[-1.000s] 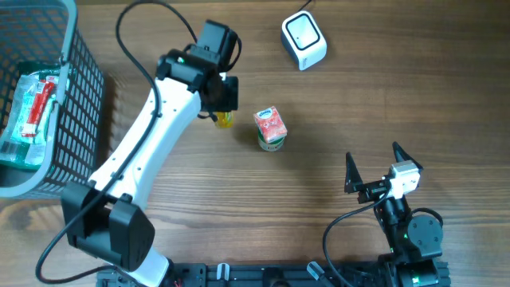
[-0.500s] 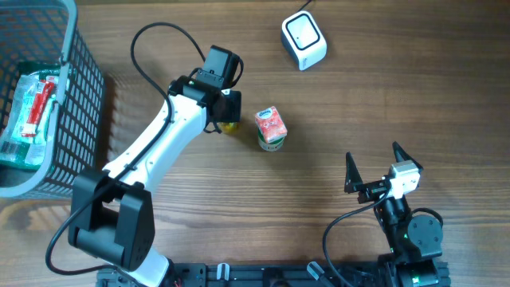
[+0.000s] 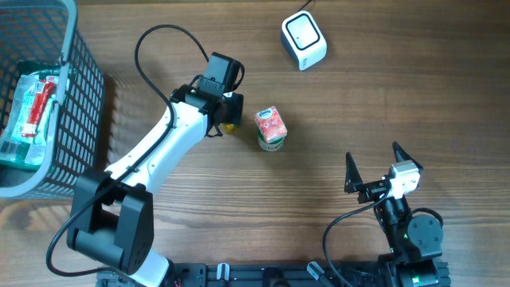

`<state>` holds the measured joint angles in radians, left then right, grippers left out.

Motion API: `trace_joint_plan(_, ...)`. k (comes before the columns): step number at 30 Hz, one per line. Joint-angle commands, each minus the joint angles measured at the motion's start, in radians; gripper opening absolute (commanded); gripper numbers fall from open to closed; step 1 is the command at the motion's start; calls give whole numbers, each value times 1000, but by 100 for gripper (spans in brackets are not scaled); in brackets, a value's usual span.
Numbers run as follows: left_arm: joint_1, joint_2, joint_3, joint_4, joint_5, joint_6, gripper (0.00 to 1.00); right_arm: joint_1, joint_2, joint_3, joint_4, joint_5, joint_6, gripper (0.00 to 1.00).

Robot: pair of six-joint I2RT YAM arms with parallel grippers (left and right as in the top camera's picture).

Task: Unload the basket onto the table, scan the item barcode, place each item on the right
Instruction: 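Lift the oil bottle out and carry it beside the Kleenex pack, then move the held oil bottle toward the white scanner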

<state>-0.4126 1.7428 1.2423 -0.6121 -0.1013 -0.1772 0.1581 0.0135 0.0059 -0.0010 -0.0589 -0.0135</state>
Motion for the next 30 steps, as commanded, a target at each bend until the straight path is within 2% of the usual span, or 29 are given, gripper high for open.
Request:
trace_joint_plan(1,-5,10,-31,-1,-1,16,28,-5,-9,-1,2,9,-10,100)
trace_joint_plan(6,-5,-3,-31,-2,-1,12,20,-5,-9,-1,2,9,-10,100)
trace_joint_plan(13,-5,-93,-31,-47,90,-49,20,-5,-9,-1,2,9,-10,100)
trace_joint_plan(22,-6,-93,-31,-72,172,-103,21,-5,-9,-1,2,9,-10,100)
trace_joint_plan(30,-35,-93,-31,-92,179,-123,21,-5,-9,0,2,9,-10,100)
